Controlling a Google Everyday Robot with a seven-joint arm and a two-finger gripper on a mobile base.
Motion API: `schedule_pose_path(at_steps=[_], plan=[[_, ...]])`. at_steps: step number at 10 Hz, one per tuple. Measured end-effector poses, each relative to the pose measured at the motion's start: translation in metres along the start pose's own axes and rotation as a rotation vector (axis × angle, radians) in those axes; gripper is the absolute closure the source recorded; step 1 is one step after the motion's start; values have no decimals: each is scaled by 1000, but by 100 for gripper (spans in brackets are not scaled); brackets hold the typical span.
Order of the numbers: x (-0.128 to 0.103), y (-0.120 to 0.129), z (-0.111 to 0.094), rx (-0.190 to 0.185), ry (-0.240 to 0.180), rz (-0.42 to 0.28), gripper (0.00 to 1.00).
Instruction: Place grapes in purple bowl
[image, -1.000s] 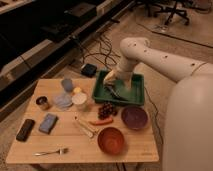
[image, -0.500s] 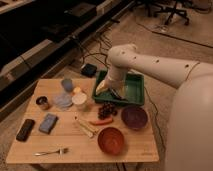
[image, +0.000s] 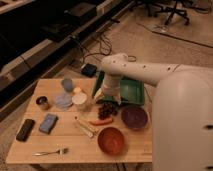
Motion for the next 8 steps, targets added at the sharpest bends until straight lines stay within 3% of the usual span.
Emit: schedule_pose_path(at_steps=[2, 8], plan=[[-1, -11, 19, -9, 27, -22, 20], [0, -17, 61, 36, 27, -52, 22]])
